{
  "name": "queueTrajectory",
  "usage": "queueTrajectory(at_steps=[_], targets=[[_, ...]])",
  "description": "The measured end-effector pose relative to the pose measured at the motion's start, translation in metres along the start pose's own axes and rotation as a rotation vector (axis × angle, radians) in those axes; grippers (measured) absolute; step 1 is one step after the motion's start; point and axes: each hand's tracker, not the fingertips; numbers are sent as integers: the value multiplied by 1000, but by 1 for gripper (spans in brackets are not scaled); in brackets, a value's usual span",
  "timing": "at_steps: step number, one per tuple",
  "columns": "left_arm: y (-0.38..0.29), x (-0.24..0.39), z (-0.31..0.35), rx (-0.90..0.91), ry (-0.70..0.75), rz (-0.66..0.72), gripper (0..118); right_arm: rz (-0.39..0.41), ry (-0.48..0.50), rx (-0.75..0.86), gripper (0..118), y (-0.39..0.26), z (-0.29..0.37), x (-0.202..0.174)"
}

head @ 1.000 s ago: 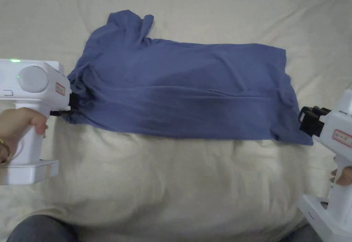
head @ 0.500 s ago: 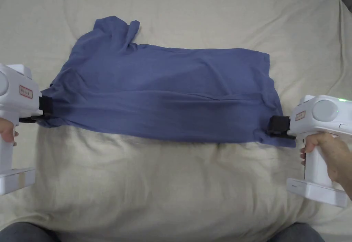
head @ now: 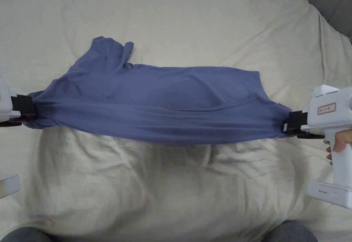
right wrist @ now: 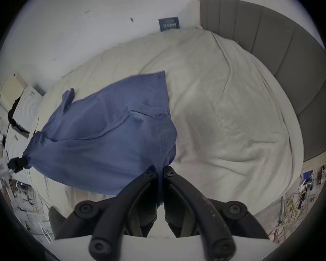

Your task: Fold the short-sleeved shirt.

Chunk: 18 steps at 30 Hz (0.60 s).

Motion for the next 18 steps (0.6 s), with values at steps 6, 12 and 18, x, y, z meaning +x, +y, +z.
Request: queueTrajectory(at_steps=[6, 12, 18], targets=[[-67, -7, 9, -35, 31, -20, 5, 2, -47, -23, 9, -63, 4, 12], [-113, -6, -10, -113, 131, -23, 20, 21, -66, -38, 40, -102, -7, 18], [-87, 13, 33, 149, 90, -78, 118, 67, -89, 199, 101, -91, 47, 4]])
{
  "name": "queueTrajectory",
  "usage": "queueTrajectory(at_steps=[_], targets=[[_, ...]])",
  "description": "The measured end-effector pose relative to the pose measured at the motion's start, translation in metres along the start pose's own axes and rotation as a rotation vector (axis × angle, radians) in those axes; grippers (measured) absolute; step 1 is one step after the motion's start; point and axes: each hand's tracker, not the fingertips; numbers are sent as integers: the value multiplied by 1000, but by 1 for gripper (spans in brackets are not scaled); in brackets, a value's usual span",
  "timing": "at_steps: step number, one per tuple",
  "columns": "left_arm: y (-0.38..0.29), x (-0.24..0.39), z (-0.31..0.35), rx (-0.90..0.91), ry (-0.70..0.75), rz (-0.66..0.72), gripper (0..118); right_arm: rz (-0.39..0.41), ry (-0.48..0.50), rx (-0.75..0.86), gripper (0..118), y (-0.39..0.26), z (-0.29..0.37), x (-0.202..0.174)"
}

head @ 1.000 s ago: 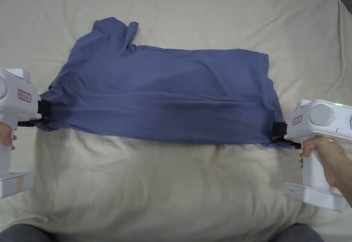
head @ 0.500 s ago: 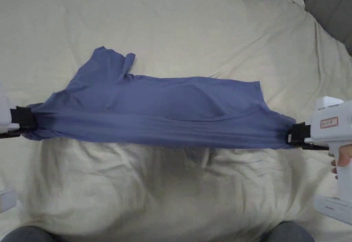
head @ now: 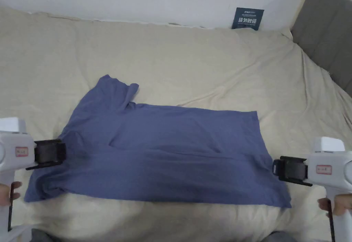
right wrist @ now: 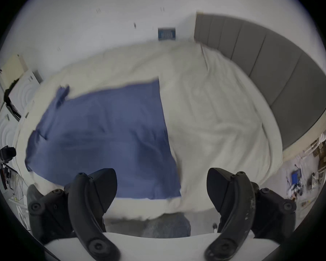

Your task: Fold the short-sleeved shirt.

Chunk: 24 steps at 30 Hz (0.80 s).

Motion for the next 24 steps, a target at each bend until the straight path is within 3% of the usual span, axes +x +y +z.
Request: queueTrajectory(at_steps=[4, 7, 11, 13, 16, 18, 19, 20, 22, 24], targets=[[30, 25, 41, 244, 37, -26, 117, 29, 19, 280, 116, 21, 50, -26], [39, 47, 69, 470, 20, -44, 118, 66, 55, 490, 118, 31, 80, -50], [36, 76, 82, 686, 64, -119, 117, 110, 95, 639, 118, 38, 93, -76], [33, 88, 84, 699, 54, -138, 109, 135, 77, 678, 118, 37, 95, -89], [26, 98, 87, 682, 11, -163, 76, 182, 8, 699, 116, 34, 93, -103], [22, 103, 85, 670, 7, -179, 34, 182, 36, 697, 82, 31, 93, -106], [19, 105, 84, 665, 11, -192, 17, 168, 63, 695, 58, 30, 92, -107], [18, 106, 83, 657, 14, -201, 2, 151, 78, 688, 21, 31, 91, -107], [17, 105, 76, 644, 13, -214, 1, 115, 83, 660, 7, 34, 87, -109], [17, 103, 72, 610, -5, -224, 0, 88, 90, 658, 3, 35, 83, -108]])
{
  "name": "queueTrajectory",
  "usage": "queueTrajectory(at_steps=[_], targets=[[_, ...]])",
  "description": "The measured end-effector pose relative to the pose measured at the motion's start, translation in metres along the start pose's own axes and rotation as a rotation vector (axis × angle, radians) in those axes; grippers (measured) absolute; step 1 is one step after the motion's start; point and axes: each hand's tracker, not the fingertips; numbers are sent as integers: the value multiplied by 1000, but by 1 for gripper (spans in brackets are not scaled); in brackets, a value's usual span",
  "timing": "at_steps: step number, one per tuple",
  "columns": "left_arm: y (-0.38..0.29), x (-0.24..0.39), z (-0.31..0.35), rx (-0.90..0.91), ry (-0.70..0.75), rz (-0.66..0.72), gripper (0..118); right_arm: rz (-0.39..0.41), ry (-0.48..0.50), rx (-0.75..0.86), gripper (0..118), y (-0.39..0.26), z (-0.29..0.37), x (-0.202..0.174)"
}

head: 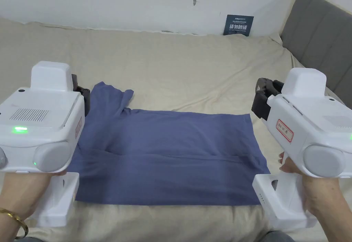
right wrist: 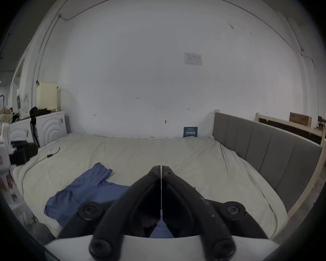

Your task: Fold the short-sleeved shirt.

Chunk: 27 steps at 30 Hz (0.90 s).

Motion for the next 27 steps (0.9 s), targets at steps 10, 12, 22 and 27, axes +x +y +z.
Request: queueTrajectory(at_steps=[10, 12, 22, 27], targets=[[17, -26, -89, -236, -28, 85, 0, -39, 41, -99, 1, -5, -31, 4], [19, -31, -125, -321, -36, 73, 9, -53, 52, -117, 1, -7, -41, 6], [-15, -50, -307, -674, -54, 62, 118, -80, 43, -221, 1, -26, -108, 18], [-58, -50, -372, -877, -19, 56, 113, -85, 15, -272, 1, -39, -137, 27]])
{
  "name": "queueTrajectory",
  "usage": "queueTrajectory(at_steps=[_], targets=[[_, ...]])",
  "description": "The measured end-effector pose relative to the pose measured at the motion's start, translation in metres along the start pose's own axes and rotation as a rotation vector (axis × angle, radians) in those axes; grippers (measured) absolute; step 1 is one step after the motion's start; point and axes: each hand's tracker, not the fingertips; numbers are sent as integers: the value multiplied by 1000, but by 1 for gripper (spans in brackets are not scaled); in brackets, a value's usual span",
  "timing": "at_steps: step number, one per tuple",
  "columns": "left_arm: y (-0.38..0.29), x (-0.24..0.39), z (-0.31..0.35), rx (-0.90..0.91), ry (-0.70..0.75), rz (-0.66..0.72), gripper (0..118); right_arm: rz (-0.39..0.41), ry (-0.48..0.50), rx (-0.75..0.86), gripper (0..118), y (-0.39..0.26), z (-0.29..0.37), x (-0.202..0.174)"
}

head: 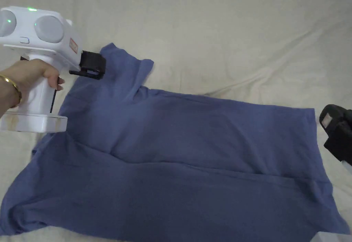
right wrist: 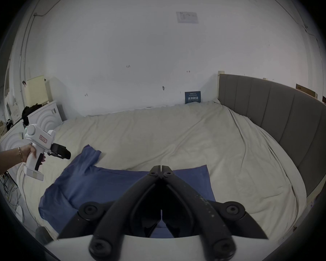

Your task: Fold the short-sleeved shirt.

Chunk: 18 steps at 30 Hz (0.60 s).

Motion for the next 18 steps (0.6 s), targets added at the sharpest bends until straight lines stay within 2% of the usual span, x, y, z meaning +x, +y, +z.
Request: queueTrajectory(at_steps=[2, 4, 6, 8, 9, 11, 13, 18], targets=[[5, 0, -19, -7, 9, 4, 109, -11, -18, -12, 1, -3, -9, 4], [8, -1, -32, -9, 18, -3, 95, -35, -42, -19, 1, -7, -15, 8], [13, -3, -44, -30, 29, -11, 69, -55, -52, -22, 1, -9, -18, 12], [12, -4, -53, -65, 37, 4, 29, -59, -63, -32, 1, -12, -21, 14], [8, -4, -56, -79, -8, 27, 21, -57, -67, -38, 1, -12, -22, 16], [3, 1, -58, -50, 12, 38, 16, -60, -81, -55, 1, -13, -23, 18], [4, 5, -57, -45, 9, 21, 1, -80, -84, -64, 1, -14, -24, 22], [3, 10, -32, 3, 39, -45, 0, -115, -52, -93, 1, -5, -35, 32]])
